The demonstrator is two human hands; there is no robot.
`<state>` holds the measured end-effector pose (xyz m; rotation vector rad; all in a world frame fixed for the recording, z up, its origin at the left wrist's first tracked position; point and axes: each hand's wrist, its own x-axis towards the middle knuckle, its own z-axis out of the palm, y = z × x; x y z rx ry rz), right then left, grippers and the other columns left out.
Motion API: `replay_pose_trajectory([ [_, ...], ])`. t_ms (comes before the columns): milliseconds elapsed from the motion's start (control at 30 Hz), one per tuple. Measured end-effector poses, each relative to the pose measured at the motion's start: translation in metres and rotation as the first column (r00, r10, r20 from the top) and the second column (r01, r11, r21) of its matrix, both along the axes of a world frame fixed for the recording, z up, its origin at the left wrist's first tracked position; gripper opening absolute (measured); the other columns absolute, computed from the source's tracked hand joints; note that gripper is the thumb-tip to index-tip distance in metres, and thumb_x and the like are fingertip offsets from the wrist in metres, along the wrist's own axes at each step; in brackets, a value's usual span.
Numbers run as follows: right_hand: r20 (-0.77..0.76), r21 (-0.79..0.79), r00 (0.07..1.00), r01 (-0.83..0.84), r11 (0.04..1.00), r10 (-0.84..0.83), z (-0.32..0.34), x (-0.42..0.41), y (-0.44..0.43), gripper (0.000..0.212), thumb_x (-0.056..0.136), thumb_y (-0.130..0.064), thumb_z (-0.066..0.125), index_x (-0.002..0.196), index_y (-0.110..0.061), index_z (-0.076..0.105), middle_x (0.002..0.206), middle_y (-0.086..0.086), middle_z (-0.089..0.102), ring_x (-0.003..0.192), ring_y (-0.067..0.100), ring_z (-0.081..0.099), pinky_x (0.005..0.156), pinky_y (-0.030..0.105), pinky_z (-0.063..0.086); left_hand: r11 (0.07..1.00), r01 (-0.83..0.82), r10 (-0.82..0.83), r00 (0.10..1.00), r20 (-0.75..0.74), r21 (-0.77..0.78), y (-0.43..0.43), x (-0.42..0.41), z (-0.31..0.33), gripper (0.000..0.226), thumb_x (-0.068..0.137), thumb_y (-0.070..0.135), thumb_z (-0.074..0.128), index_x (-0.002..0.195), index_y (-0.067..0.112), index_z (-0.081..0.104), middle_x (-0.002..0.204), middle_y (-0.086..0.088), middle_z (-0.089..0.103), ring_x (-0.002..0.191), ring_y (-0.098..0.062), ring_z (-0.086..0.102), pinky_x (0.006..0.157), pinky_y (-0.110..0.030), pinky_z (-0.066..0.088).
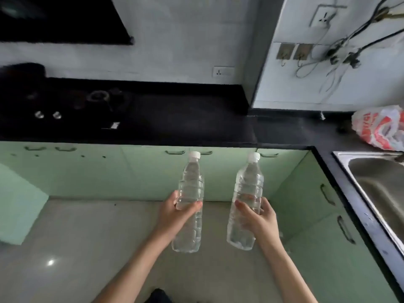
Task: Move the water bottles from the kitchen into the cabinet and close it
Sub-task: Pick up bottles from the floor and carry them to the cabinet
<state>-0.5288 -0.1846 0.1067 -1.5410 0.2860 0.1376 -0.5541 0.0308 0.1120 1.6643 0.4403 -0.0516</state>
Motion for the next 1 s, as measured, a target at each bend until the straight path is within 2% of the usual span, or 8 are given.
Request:
replay_pose_trajectory([
  [233, 0.017, -0.012, 0.924, -0.382, 0.924, 0.382, -0.002, -0.013, 0.152, 0.022, 0.080, -0.013, 0.079, 0.099, -0.019, 0.068, 0.083, 0.009, 0.075, 0.072, 0.024, 0.073, 0.066, 0.039, 0.060, 0.898, -0.440, 0.440, 0.898, -0.014, 0.019, 0.126, -0.100, -0.008, 0.044, 0.053, 0.052, 0.075, 0.090, 0.028, 0.067, 0.076, 0.003, 0.073, 0.070, -0.013, 0.071, 0.060, -0.037, 0.059],
  [367, 0.012, -0.030, 0.787, -0.616, 0.787, 0.617, -0.009, -0.055, 0.265, 0.022, 0.080, -0.013, 0.079, 0.097, -0.021, 0.067, 0.082, 0.008, 0.075, 0.073, 0.024, 0.073, 0.065, 0.038, 0.059, 0.747, -0.665, 0.664, 0.746, -0.038, 0.003, 0.203, -0.190, -0.016, 0.024, 0.071, 0.030, 0.082, 0.089, 0.027, 0.066, 0.074, 0.003, 0.073, 0.063, -0.010, 0.070, 0.052, -0.029, 0.054],
  [467, 0.020, -0.069, 0.644, -0.763, 0.643, 0.765, -0.022, -0.109, 0.356, 0.021, 0.079, -0.013, 0.080, 0.094, -0.018, 0.066, 0.083, 0.011, 0.075, 0.073, 0.026, 0.073, 0.067, 0.038, 0.058, 0.599, -0.800, 0.801, 0.597, -0.057, 0.035, 0.261, -0.270, -0.025, 0.029, 0.068, 0.031, 0.083, 0.091, 0.023, 0.067, 0.075, 0.002, 0.074, 0.064, -0.010, 0.071, 0.050, -0.029, 0.055],
  [567, -0.023, -0.048, 0.516, -0.856, 0.514, 0.857, -0.033, -0.176, 0.445, 0.028, 0.077, -0.016, 0.083, 0.098, -0.014, 0.065, 0.082, 0.007, 0.076, 0.073, 0.022, 0.074, 0.066, 0.032, 0.059, 0.488, -0.869, 0.873, 0.482, -0.080, 0.086, 0.321, -0.352, -0.037, 0.028, 0.071, 0.032, 0.084, 0.093, 0.023, 0.068, 0.080, 0.001, 0.075, 0.069, -0.013, 0.072, 0.058, -0.037, 0.060],
  [700, -0.062, -0.048, 0.392, -0.920, 0.390, 0.918, -0.036, -0.251, 0.548, 0.040, 0.064, -0.026, 0.088, 0.096, -0.015, 0.067, 0.081, 0.008, 0.076, 0.074, 0.026, 0.074, 0.071, 0.043, 0.061, 0.401, -0.900, 0.916, 0.393, -0.079, 0.169, 0.398, -0.441, -0.042, 0.041, 0.063, 0.052, 0.077, 0.094, 0.029, 0.065, 0.080, 0.007, 0.074, 0.073, -0.012, 0.073, 0.067, -0.044, 0.061],
  [800, -0.082, -0.034, 0.329, -0.944, 0.328, 0.941, -0.031, -0.280, 0.615, 0.036, 0.070, -0.016, 0.087, 0.100, -0.015, 0.067, 0.083, 0.007, 0.077, 0.077, 0.029, 0.074, 0.073, 0.047, 0.061, 0.342, -0.924, 0.940, 0.339, -0.047, 0.172, 0.449, -0.477, -0.036, 0.036, 0.070, 0.044, 0.080, 0.096, 0.026, 0.063, 0.078, 0.008, 0.074, 0.071, -0.010, 0.073, 0.067, -0.037, 0.059],
  [900, -0.100, -0.044, 0.282, -0.959, 0.279, 0.954, -0.025, -0.292, 0.670, 0.044, 0.063, -0.027, 0.089, 0.101, -0.020, 0.067, 0.087, 0.005, 0.076, 0.081, 0.029, 0.074, 0.076, 0.047, 0.060, 0.301, -0.939, 0.953, 0.302, -0.017, 0.165, 0.495, -0.492, -0.035, 0.029, 0.077, 0.032, 0.081, 0.098, 0.023, 0.063, 0.076, 0.007, 0.073, 0.067, -0.004, 0.071, 0.059, -0.021, 0.052],
  [1000, -0.124, -0.068, 0.256, -0.966, 0.249, 0.959, -0.031, -0.290, 0.720, 0.045, 0.063, -0.030, 0.089, 0.101, -0.020, 0.067, 0.086, 0.004, 0.076, 0.078, 0.025, 0.074, 0.073, 0.043, 0.061, 0.286, -0.946, 0.958, 0.283, -0.040, 0.150, 0.542, -0.492, -0.048, 0.032, 0.076, 0.034, 0.080, 0.099, 0.022, 0.063, 0.079, 0.005, 0.073, 0.067, -0.003, 0.071, 0.056, -0.016, 0.051],
])
